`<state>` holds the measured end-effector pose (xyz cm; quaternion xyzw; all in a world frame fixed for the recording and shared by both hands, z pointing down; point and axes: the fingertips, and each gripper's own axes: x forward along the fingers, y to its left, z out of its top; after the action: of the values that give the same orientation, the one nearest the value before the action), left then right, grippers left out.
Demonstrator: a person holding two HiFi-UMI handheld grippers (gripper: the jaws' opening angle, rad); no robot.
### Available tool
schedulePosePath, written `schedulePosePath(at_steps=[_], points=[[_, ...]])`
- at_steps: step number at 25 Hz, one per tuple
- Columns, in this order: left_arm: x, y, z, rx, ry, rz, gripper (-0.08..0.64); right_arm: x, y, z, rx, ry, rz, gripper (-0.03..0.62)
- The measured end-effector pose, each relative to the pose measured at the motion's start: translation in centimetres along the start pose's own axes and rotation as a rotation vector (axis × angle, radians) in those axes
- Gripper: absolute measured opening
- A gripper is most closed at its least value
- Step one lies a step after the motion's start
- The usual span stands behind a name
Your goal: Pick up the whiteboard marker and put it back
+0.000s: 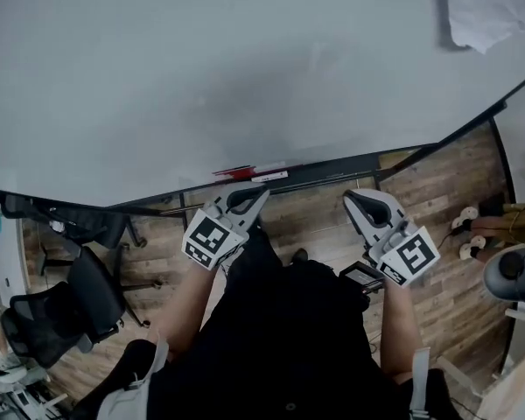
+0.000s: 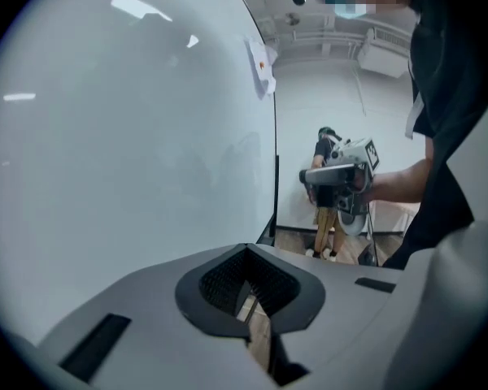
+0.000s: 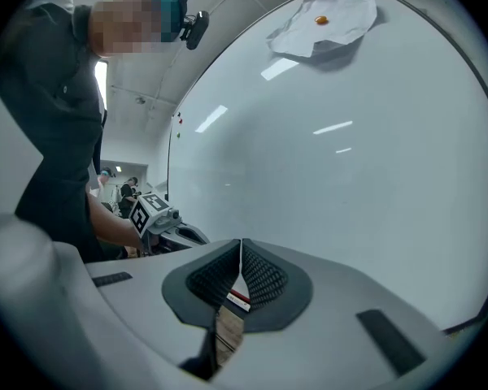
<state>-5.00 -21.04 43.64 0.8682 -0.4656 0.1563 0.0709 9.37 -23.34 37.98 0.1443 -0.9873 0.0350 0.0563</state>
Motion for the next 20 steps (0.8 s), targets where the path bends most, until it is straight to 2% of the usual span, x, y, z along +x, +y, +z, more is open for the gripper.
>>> schedulePosePath(at_steps=[3,8,11,13,17,20], points=[[-1.9,-1.0,2.8,-0.06,-0.14,-0.003,0.012,-0.6,0.6,1.2,-0.02,-0.018,0.037,0.02],[-5.5,-2.2,6.6,-0.196,-0.375,-0.06,0.011,-1.6,2.7,2.5,-0.039,-0.053,0.124,0.02],[-7.2,-2.8,7.7,-0.274,-0.469,-0.108,0.011,-2.0,4.0,2.5,-0.025,-0.079,0.165,0.02],[-7.6,-3.5,8.0,-0.278,-0.481,-0.144,0.011,-2.1,4.8,2.4,-0.008,-0.091,0.18,0.02],[-7.7,-5.4,7.6,-0.223,-0.441,-0.223,0.011,-2.5,6.6,2.3,0.041,-0.122,0.171,0.02],[-7.8,-6.4,7.1,-0.211,-0.428,-0.282,0.011,-2.7,8.2,2.1,0.057,-0.124,0.157,0.02]])
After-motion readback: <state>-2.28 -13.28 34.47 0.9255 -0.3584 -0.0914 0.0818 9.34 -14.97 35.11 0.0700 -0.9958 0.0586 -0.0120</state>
